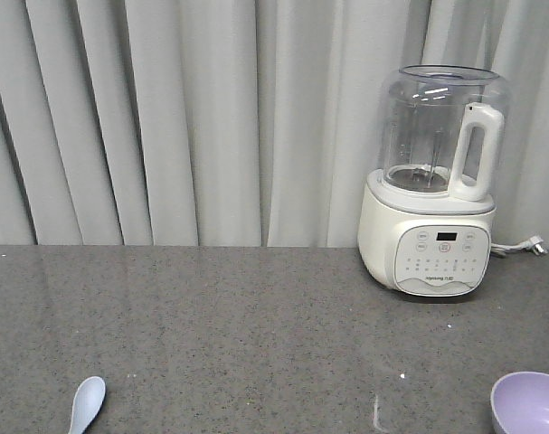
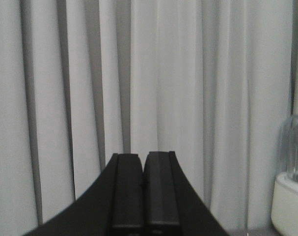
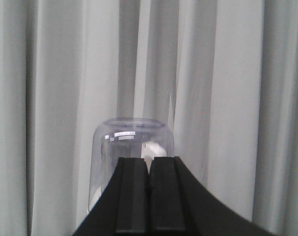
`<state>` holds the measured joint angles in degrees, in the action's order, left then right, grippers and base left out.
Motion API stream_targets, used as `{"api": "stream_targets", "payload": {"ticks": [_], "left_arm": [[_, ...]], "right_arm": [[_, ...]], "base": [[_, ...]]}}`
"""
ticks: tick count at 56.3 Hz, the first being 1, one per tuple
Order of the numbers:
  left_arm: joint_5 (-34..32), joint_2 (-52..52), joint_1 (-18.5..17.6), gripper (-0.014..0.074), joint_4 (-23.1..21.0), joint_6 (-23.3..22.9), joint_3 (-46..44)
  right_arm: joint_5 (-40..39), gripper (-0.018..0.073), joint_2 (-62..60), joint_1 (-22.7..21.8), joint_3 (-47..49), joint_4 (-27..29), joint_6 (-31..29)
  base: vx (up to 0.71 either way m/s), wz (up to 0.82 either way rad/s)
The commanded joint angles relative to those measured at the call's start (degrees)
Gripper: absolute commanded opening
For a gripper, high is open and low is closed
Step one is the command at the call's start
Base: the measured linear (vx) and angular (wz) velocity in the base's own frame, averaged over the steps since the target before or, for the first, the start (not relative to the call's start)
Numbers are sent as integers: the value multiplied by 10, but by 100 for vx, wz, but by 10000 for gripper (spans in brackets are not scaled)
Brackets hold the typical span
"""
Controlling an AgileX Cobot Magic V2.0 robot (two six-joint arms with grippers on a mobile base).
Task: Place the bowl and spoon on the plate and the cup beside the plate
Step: 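Lower the left gripper onto the white spoon and grasp it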
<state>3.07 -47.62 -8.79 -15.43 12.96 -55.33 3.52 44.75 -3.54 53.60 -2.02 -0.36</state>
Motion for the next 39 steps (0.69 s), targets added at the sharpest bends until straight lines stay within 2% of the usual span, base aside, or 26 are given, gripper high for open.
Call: {"api": "stream_targets", "payload": {"ticks": [1,8,12,19,23,30,34,39], "left_arm": [[-18,-29,-1,0,-6,0,-23],[-3,-51,-1,38,-6,0,-23],[-1,-56,-1,94,-6,0,-23],[-4,-56,-1,256,-6,1,-23],[-4,-56,-1,371,-5,1,-23],[10,-57,-1,542,-11,-11,-23],[43,-57,-1,587,-17,-16,-23],[103,-59,-1,590,-17,-15,-23]], "right_arm": [[-29,-4,18,-1,20,-7,-7],[-27,32,21,-1,20,-7,-7],[-27,95,19,-1,20,-7,-7],[-20,286,17,-1,20,-7,-7],[-14,452,17,-2,20,-7,-7],[-13,651,17,-2,20,-7,-7],[-13,708,17,-2,20,-7,-7],[-13,721,17,-2,20,-7,-7]], "base": [[0,0],[0,0],[0,0],[0,0],[0,0],[0,0],[0,0],[0,0]]}}
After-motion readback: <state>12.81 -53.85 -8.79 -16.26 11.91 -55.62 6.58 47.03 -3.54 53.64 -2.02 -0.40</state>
